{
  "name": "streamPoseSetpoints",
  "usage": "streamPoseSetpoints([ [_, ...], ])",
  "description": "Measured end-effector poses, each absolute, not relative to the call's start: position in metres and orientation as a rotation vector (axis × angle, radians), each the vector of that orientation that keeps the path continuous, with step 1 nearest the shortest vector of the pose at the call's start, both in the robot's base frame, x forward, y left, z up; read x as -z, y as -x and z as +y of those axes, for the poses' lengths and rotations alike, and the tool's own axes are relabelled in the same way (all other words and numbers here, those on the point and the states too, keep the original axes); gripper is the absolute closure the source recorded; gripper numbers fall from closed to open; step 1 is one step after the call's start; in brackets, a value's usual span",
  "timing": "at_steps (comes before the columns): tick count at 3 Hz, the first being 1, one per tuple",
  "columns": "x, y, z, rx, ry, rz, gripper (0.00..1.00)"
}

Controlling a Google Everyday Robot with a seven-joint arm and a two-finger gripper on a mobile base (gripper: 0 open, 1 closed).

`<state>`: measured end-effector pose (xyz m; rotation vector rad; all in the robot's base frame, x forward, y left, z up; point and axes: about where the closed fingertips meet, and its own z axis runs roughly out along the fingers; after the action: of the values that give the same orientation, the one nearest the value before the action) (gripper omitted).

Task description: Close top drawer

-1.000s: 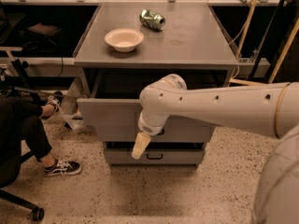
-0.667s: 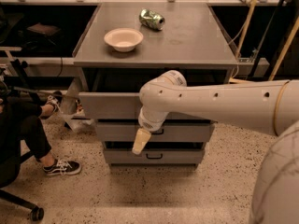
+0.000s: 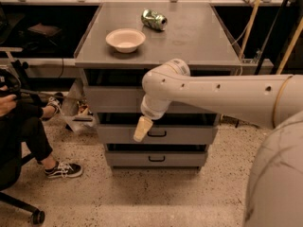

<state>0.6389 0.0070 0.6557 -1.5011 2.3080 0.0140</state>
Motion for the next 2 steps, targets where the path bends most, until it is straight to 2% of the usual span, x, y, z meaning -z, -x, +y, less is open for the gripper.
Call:
streamPoseSetpoints([
  [2, -0.717, -0.7, 0.009, -0.009, 1.347, 2.246, 0.0],
])
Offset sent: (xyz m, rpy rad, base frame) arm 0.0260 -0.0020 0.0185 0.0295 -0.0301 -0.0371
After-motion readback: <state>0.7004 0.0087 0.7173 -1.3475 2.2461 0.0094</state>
